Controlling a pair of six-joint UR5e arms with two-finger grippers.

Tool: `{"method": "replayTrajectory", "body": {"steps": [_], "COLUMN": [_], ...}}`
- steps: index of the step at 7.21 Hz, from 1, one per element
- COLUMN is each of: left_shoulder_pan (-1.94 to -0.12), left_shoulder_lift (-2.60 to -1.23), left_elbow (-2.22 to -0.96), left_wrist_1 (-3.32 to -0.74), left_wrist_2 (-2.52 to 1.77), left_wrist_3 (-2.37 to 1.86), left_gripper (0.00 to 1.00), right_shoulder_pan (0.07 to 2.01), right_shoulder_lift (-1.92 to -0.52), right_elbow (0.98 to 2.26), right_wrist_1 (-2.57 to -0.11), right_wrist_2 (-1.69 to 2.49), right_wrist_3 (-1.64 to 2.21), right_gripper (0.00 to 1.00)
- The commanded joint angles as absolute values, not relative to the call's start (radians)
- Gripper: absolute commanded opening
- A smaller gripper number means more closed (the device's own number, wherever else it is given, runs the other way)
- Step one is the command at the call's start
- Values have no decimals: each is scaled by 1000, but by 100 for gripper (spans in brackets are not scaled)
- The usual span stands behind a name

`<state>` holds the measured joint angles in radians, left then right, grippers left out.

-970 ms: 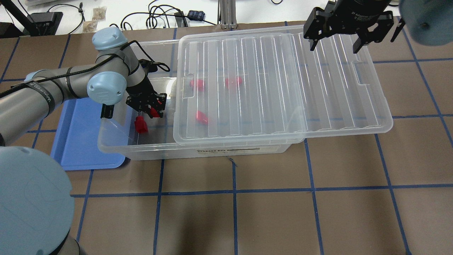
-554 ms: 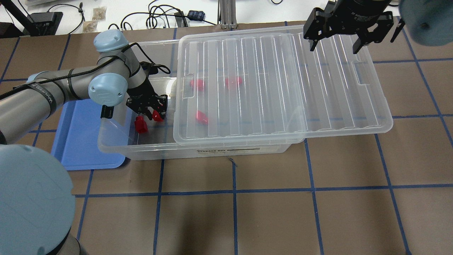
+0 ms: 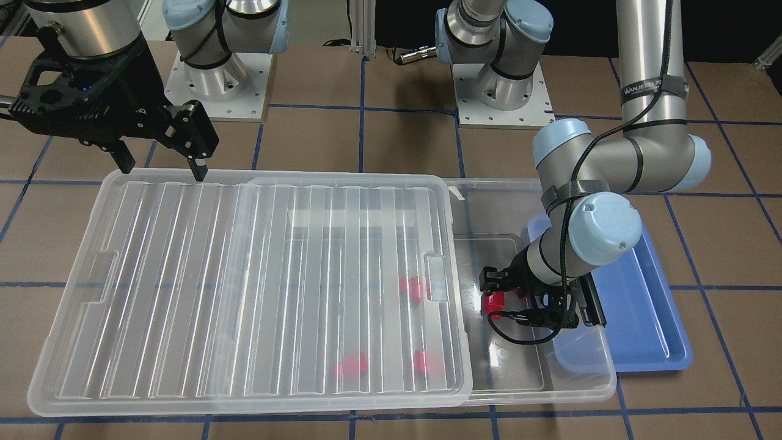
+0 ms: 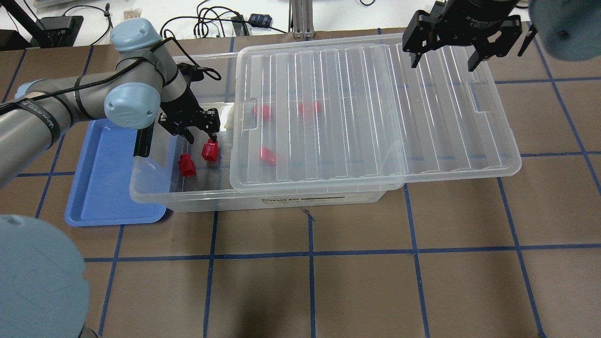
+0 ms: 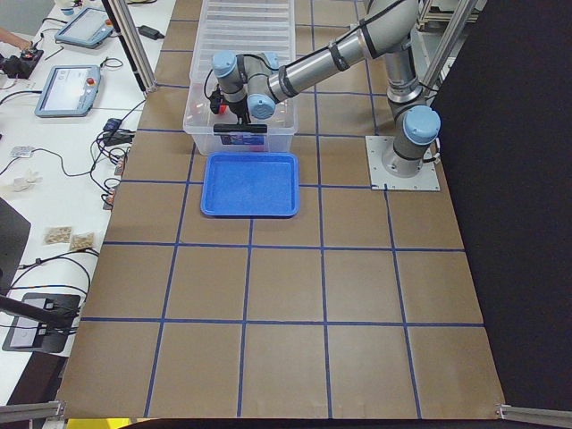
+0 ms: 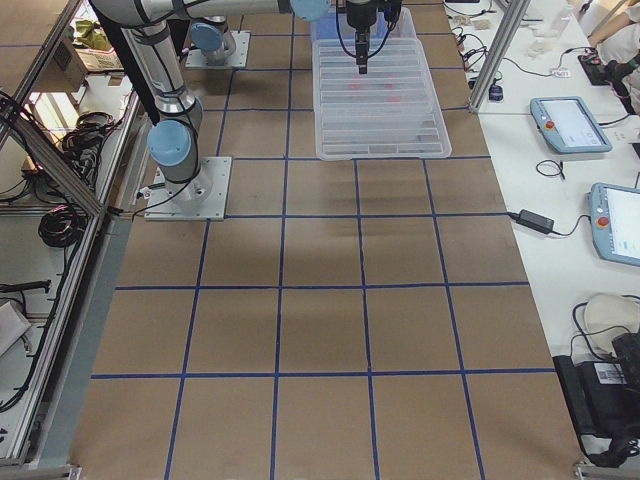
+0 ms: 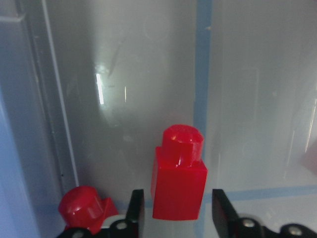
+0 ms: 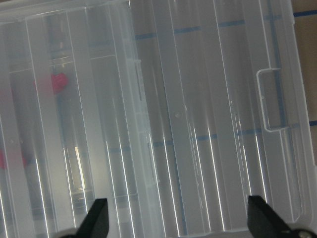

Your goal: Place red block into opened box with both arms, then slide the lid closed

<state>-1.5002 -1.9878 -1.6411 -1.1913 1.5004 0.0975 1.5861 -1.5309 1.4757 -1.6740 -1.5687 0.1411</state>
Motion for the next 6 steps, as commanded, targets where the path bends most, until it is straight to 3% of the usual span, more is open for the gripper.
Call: {"method": "replayTrajectory", "body": {"steps": [1, 4, 6], "left_shoulder_pan": [-1499, -1474, -1480], "left_shoulder_lift": [-1930, -1872, -1783], "left_elbow": [-1518, -1320, -1330], "left_wrist_1": [-1370, -1590, -1650], "left_wrist_2": [1506, 1534, 1565], "left_wrist_3": [97, 101, 101], "left_gripper": [100, 100, 100], "right_shoulder_pan": [1586, 1586, 1545], "right_shoulder_lift": [-1531, -1531, -1526], "right_elbow": [1476, 1477, 1477], "right_wrist_1": [-1674, -1674, -1675], "right_wrist_2": [-1569, -1569, -1572], "right_wrist_3": [141, 141, 32], "right_gripper": [100, 100, 100]}}
